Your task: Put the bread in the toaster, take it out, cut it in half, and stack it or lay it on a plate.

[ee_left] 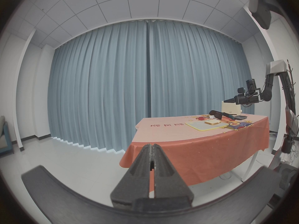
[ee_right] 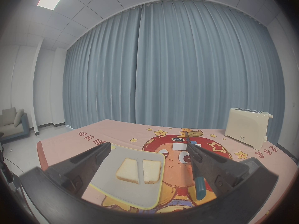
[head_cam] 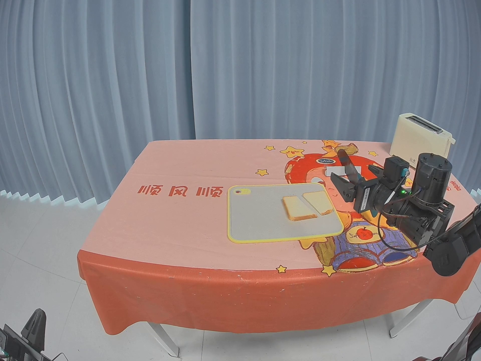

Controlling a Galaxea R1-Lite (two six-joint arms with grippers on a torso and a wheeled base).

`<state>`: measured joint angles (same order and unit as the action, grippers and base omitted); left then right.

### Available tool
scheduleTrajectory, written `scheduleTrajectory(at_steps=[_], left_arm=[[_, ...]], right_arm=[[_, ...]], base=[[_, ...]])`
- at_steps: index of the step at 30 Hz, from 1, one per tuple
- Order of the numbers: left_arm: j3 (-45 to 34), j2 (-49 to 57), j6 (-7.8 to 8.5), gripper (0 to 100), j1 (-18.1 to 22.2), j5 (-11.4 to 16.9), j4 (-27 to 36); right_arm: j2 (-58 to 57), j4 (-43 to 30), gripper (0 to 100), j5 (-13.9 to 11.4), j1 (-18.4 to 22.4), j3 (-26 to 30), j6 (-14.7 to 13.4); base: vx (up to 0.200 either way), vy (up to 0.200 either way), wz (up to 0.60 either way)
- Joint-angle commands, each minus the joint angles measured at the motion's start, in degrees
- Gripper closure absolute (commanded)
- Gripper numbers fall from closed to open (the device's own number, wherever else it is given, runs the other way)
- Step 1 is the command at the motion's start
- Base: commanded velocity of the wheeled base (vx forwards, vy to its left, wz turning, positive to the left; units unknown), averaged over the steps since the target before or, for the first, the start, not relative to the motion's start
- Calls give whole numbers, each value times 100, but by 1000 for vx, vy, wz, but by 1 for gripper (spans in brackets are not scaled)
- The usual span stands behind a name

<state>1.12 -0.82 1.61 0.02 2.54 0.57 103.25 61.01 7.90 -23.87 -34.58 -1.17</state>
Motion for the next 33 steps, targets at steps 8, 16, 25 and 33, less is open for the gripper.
scheduleTrajectory(at_steps=[8, 16, 25, 33], left_arm=[[-112, 82, 85, 100, -2, -25, -75], [-112, 82, -170, 100, -2, -447, -101], [-112, 82, -187, 100, 6, -298, -75], [-112, 82, -196, 100, 6, -306, -75]], right_arm=[[-77, -2, 0, -8, -250, 145, -15], [-33, -28, 0, -8, -285, 127, -15], [248, -90, 0, 19, -329, 127, -32], [819, -116, 0, 89, -267, 13, -32]], base=[[0, 0, 0], [0, 0, 0], [0, 0, 0], [0, 0, 0]])
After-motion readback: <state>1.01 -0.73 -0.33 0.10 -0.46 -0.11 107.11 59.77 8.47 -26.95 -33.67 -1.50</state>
